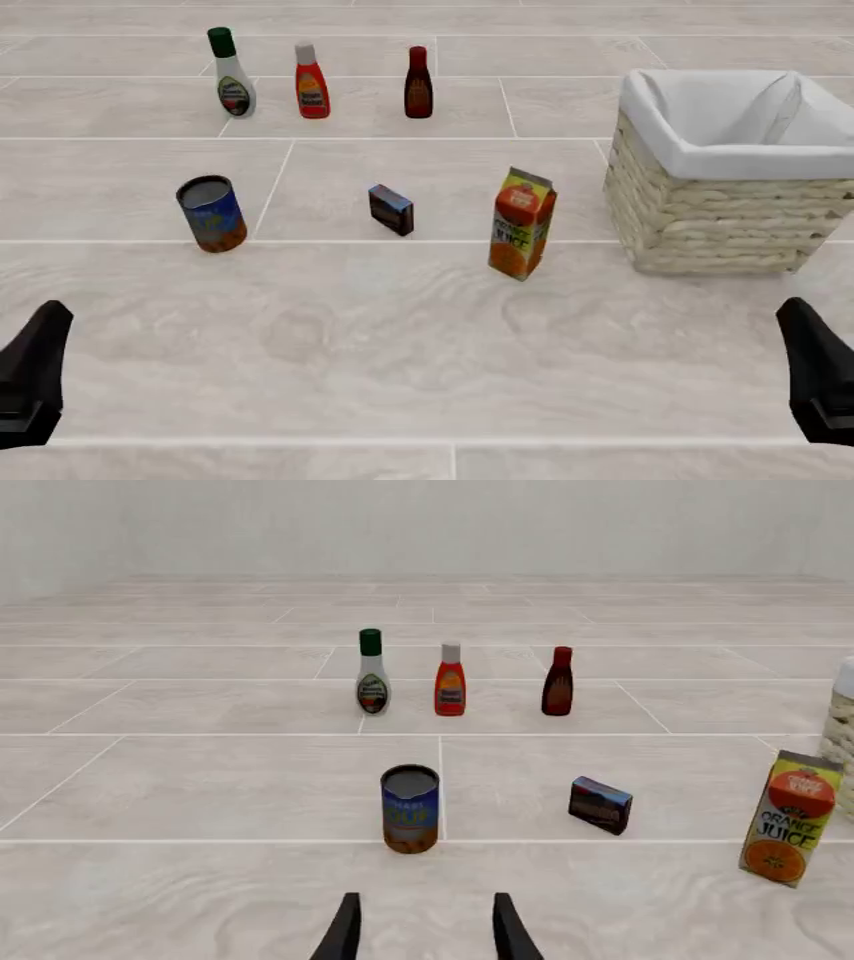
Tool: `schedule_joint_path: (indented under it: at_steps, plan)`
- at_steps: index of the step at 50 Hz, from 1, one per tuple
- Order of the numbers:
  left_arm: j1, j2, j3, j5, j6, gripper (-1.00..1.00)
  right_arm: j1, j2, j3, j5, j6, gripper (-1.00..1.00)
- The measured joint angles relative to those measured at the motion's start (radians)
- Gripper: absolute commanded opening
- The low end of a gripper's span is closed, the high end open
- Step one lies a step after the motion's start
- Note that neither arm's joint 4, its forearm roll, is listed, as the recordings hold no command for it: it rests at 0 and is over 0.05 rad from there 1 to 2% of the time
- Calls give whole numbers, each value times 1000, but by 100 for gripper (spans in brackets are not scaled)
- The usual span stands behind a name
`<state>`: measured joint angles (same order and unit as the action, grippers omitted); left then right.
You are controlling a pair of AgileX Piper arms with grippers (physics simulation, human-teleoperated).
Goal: Pick the chocolate pudding and place it in the basket.
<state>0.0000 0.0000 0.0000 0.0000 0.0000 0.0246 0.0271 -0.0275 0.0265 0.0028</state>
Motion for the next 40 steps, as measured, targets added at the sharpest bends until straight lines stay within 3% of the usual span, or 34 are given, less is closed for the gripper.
schedule_joint_path:
  at_steps: [16,40]
  plan:
    - [0,0,0,0,0,100,-25,-15,16,-18,-8,100]
    - [0,0,0,0,0,100,1,12,-20,-12,-68,100]
